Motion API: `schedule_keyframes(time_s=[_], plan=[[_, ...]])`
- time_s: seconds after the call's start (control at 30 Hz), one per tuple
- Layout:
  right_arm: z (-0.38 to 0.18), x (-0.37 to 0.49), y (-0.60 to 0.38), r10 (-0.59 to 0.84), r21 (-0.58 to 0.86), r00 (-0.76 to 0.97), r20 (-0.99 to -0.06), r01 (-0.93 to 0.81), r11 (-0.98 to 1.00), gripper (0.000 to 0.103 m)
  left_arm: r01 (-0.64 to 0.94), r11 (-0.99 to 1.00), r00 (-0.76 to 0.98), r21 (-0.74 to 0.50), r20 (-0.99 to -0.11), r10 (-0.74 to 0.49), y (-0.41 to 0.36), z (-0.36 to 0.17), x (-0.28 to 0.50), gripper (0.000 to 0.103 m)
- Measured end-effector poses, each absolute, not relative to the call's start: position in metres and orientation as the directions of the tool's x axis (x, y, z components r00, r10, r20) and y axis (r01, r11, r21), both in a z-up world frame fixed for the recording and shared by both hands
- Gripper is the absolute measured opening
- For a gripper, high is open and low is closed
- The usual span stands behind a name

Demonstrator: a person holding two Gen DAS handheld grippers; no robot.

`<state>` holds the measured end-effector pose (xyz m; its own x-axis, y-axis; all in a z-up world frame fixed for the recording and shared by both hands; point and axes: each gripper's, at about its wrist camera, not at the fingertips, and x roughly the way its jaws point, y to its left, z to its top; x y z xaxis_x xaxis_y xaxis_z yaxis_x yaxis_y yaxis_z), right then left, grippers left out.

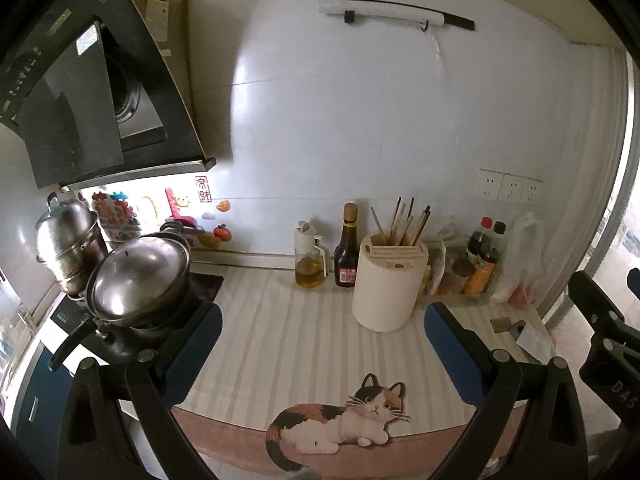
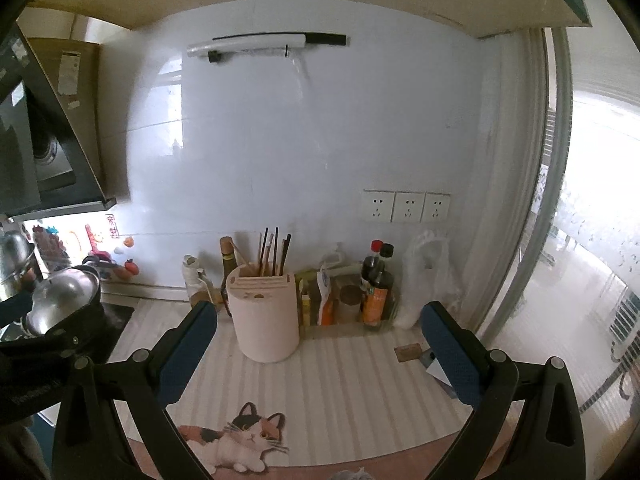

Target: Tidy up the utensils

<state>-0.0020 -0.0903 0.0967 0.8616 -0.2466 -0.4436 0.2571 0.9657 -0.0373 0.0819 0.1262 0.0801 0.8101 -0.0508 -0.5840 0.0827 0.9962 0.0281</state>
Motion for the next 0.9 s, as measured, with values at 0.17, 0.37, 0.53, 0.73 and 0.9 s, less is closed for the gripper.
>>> schedule_keyframes(time_s=[0.17,0.37,0.53,0.73,0.9], plan=[[0.101,-0.013,-0.096,-0.239,-0.040,0.864,-0.443,0.247,0.968,0.103,0.084,0.996,0.812,0.032,-0.582,-0.050,0.119,0.083,0.072,0.103],[0.101,-0.018,-0.103,-0.228,-0.034,0.865,-0.447,0.238,0.971,0.103,0.089,0.995,0.811,0.042,-0.583,-0.047,0.109,0.084,0.065,0.103],[0.099,-0.022,-0.112,-0.220,-0.022,0.864,-0.453,0.236,0.972,0.103,0.087,0.995,0.808,0.047,-0.587,-0.043,0.101,0.082,0.062,0.103],[0.096,-0.022,-0.121,-0.217,-0.019,0.860,-0.462,0.235,0.972,0.103,0.086,0.995,0.806,0.051,-0.591,-0.039,0.099,0.082,0.059,0.103],[0.094,-0.023,-0.123,-0.206,-0.017,0.859,-0.469,0.224,0.974,0.103,0.087,0.995,0.805,0.056,-0.592,-0.037,0.098,0.082,0.058,0.103]])
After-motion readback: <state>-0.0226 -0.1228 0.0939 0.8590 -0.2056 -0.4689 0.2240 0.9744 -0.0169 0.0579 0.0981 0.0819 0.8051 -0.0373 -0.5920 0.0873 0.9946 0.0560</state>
